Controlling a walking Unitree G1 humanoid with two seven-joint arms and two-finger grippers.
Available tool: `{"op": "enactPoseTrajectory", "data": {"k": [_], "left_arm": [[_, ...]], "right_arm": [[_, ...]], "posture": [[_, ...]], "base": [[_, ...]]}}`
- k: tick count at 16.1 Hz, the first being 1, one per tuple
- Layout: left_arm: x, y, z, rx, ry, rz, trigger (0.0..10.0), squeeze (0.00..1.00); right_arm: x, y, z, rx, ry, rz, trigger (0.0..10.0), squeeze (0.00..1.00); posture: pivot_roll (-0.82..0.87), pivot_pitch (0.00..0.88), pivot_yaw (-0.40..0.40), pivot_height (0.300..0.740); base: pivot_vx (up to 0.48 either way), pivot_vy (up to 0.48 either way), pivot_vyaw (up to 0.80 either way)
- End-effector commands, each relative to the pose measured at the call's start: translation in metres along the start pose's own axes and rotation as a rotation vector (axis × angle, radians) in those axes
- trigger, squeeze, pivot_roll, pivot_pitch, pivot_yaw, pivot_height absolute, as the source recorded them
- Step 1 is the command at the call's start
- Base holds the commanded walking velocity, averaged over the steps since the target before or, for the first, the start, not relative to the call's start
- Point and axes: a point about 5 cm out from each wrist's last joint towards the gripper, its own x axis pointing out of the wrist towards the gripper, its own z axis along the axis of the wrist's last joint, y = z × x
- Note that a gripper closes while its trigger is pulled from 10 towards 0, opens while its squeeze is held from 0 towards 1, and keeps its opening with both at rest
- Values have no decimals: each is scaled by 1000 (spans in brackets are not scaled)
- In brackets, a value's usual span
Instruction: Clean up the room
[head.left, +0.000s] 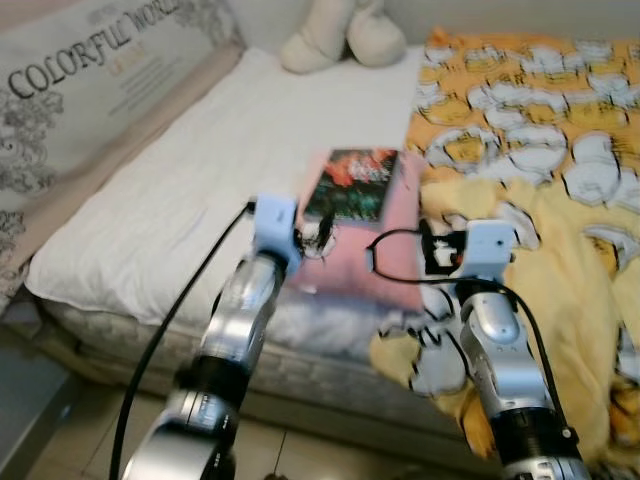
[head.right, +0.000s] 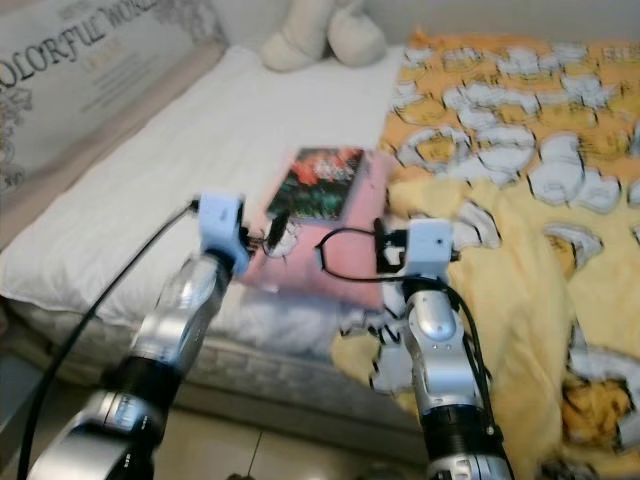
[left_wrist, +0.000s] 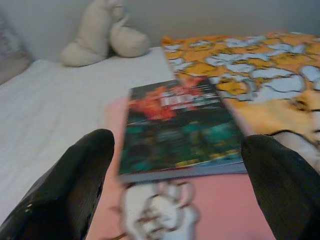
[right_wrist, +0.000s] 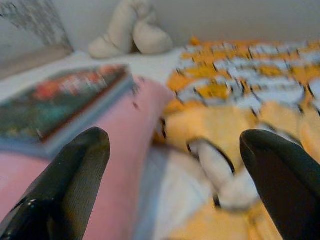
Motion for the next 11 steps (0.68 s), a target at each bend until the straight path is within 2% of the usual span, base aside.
{"op": "enactPoseTrajectory", "data": {"k": [1, 4, 6, 8, 9, 11], "left_arm": [[-3, 6, -11, -39, 42, 26, 10000, 0], [-2, -5, -16, -129, 46, 50, 10000, 0], [-6, -1, -21, -199, 61, 116, 10000, 0], [-14, 9, -26, -211, 53, 190, 10000, 0], [-22, 20, -29, -204, 49, 273, 10000, 0], [-30, 24, -29, -197, 28, 295, 10000, 0]], "right_arm": [[7, 15, 12, 6, -51, 22, 10000, 0], [8, 5, 16, -16, -73, -19, 10000, 0], [5, 1, 15, -26, -77, -41, 10000, 0], [1, 1, 13, -23, -71, -47, 10000, 0], [-5, 4, 4, -59, -25, 0, 10000, 0], [-9, 6, -1, -79, -1, 42, 10000, 0]], "posture": [[-394, 0, 197, 736], [-409, 0, 250, 736], [-410, 0, 263, 736], [-405, 0, 231, 736], [-352, 0, 166, 736], [-328, 0, 153, 736]], "base": [[0, 0, 0], [0, 0, 0], [0, 0, 0], [0, 0, 0], [0, 0, 0], [0, 0, 0]]}}
